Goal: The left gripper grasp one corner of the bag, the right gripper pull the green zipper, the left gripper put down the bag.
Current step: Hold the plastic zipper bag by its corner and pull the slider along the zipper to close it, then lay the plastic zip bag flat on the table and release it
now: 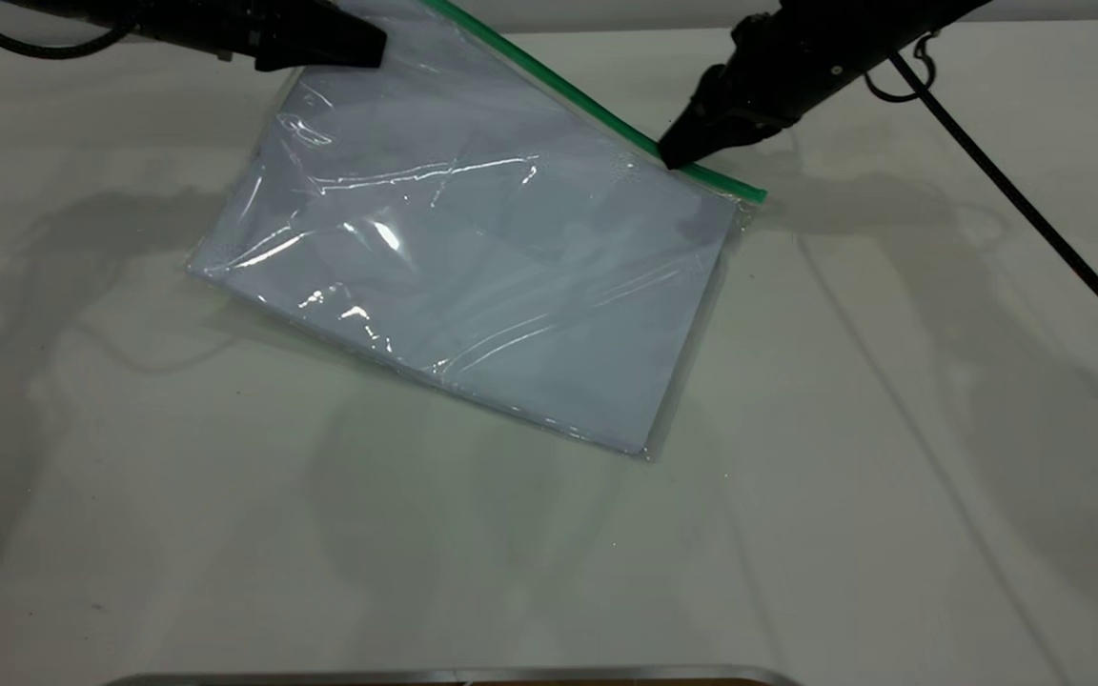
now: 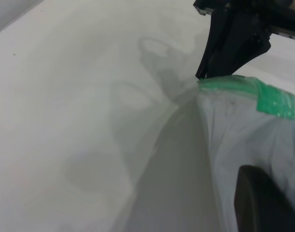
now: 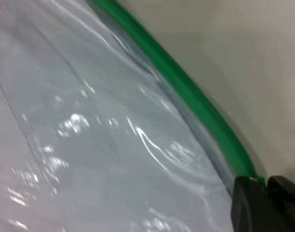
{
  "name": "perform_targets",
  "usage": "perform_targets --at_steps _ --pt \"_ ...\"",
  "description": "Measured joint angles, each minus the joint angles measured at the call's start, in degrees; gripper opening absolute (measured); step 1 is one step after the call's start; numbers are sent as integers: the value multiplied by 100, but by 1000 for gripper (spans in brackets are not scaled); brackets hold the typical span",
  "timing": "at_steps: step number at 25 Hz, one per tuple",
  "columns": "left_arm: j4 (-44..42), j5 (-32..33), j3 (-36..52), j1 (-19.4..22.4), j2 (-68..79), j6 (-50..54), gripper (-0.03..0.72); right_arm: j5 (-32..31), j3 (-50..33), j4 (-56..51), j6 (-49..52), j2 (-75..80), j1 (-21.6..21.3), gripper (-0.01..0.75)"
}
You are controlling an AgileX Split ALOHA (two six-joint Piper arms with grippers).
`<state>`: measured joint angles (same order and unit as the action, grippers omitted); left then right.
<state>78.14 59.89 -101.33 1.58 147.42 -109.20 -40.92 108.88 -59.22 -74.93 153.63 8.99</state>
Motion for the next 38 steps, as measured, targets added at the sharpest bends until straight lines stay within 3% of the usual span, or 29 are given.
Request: perform_targets --at_steps 15,22,25,29,33,38 --pt "65 84 0 2 0 -11 53 -264 0 625 378 38 -556 53" --pt "58 82 0 2 0 0 53 -258 0 421 468 38 -564 79" --pt "-79 82 0 -5 0 188 53 -445 0 61 610 -12 -606 164" --pt "-387 -174 0 -117 0 828 68 -1322 -20 -422 603 -561 -648 335" --pt "-663 -397 0 -372 46 1791 166 -2430 -20 -778 527 -1393 -648 425" --pt "-1275 -379 0 -552 -70 2522 399 -2715 -20 -811 925 -2398 -648 414"
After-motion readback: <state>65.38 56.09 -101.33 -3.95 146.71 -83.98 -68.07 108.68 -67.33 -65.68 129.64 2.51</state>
